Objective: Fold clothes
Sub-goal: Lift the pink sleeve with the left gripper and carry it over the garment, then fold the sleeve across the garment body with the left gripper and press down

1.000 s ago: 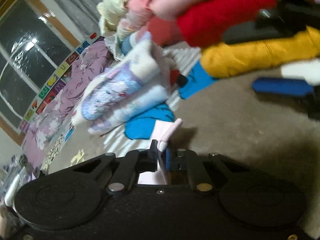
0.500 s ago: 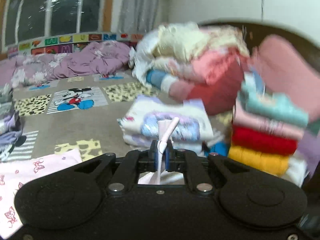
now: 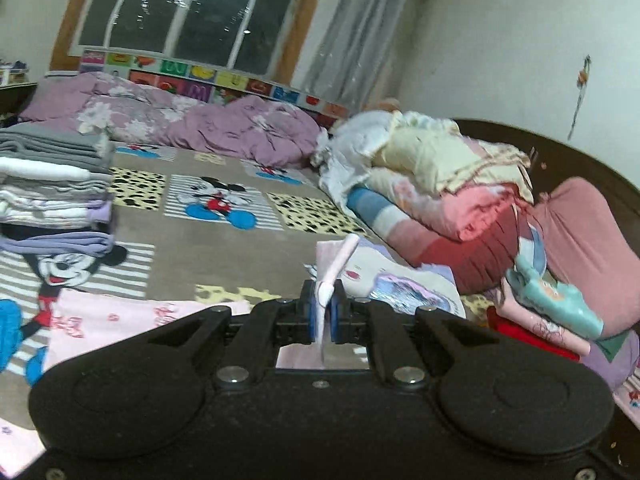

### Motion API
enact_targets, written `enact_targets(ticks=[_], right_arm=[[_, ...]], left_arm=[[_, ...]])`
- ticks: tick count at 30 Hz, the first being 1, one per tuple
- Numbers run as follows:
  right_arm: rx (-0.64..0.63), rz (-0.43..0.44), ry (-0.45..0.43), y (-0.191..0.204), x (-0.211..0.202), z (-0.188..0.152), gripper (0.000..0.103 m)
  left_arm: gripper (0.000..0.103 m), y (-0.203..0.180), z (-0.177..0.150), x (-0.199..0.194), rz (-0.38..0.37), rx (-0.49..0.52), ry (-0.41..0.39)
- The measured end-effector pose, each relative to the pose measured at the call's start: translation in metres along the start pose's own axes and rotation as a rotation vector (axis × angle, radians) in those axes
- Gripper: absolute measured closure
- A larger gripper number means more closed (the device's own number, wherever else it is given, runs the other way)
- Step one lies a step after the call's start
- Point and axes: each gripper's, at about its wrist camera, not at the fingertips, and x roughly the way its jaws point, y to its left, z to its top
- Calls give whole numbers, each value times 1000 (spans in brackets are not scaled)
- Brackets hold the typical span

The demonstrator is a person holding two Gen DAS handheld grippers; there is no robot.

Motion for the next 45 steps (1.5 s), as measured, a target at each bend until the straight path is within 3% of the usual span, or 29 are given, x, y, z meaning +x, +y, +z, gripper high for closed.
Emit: enact_targets(ticks=[10,31,39,45], right_arm=[[-103,-58,74,19,21,-17,35],[-366,-121,48,56,20,-31,36],[-486,-136,29,70,18,-36,36],[-563,-151,27,76,17,-40,37]], left_arm=[[98,72,4,-36,64,-88,-23],[98,173,-49,-78,193,-232,-12],[98,192,-69,-77,194,-245,23],[98,179,-56,-97,121,-211,-69]])
